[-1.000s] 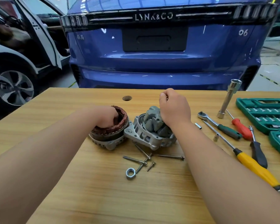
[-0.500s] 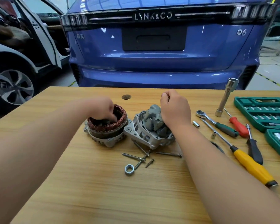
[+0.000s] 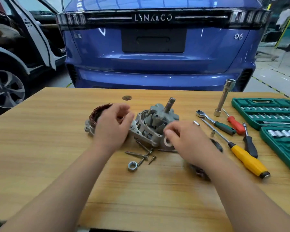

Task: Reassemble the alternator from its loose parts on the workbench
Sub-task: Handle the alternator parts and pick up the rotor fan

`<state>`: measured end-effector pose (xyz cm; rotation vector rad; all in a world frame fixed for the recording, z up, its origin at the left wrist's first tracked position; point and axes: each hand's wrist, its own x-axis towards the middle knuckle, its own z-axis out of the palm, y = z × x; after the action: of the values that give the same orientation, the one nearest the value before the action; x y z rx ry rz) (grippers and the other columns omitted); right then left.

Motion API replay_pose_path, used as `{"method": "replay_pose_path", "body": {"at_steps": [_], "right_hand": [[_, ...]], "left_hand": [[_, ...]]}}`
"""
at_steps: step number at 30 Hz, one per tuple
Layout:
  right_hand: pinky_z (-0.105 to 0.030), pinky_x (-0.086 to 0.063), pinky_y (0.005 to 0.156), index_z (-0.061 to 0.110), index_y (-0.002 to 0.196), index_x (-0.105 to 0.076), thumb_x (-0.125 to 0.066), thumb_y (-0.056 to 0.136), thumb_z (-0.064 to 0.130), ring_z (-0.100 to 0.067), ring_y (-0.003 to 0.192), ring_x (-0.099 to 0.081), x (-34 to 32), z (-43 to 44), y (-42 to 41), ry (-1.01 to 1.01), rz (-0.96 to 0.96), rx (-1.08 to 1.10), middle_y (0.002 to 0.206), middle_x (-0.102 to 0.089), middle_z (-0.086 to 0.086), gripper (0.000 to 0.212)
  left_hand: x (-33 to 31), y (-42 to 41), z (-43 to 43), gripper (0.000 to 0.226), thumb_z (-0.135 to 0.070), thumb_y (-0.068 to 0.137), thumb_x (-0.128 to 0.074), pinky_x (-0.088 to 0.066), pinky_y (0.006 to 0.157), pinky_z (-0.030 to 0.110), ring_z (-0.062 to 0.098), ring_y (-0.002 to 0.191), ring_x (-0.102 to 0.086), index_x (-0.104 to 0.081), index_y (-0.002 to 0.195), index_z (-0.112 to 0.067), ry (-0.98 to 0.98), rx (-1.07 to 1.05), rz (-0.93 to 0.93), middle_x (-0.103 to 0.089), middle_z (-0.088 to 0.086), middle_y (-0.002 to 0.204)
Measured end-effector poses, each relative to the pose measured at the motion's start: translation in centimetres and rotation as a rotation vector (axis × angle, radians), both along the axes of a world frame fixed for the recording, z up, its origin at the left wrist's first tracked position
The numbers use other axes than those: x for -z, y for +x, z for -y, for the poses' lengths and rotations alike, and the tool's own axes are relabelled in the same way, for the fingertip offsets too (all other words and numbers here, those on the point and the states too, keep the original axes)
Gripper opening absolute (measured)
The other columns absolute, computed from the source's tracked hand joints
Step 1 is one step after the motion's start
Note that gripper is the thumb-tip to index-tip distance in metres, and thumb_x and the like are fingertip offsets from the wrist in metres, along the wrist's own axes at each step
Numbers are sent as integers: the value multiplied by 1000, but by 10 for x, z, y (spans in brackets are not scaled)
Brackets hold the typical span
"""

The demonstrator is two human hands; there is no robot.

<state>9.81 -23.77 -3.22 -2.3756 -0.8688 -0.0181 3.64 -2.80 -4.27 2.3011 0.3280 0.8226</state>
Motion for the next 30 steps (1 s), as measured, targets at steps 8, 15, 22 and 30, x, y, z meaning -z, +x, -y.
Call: {"method": "replay_pose_path", "body": {"at_steps": [8, 15, 22, 30], "right_hand": [[-33, -36, 93, 30, 121, -56, -41, 100, 36, -14, 109, -47, 22, 7, -14, -377, 355, 103, 114, -58, 9, 27], [-20, -44, 75, 28, 104, -61, -43, 98, 34, -3, 84, -51, 7, -39, -49, -24, 196, -73, 96, -57, 13, 20], [-44, -19, 116, 23, 150, -8, -64, 76, 64, -20, 140, -16, 8, -150, -59, 82, 32, -176, 154, -15, 1, 102], [-47, -24, 114, 20, 144, -29, -69, 66, 70, -22, 135, -26, -2, -192, -56, 64, 263, -283, 148, -31, 0, 100]], "left_hand": [[10, -9, -65, 23, -54, 92, -50, -32, 83, 34, 21, 88, -53, -59, 88, -33, 514, -13, -416, -62, -9, 77], [-6, -23, -66, 24, -45, 94, -54, -38, 48, 23, 11, 68, -58, -59, 73, -34, 61, -42, -240, -62, -7, 75], [-34, -36, -82, 36, -46, 91, -56, -39, 48, 23, 10, 55, -61, -66, 65, -23, -348, -252, -45, -65, -7, 55], [-36, -41, -108, 23, -33, 87, -61, -49, 57, 31, 22, 66, -64, -69, 74, -15, -677, -245, -86, -67, -1, 59]]}}
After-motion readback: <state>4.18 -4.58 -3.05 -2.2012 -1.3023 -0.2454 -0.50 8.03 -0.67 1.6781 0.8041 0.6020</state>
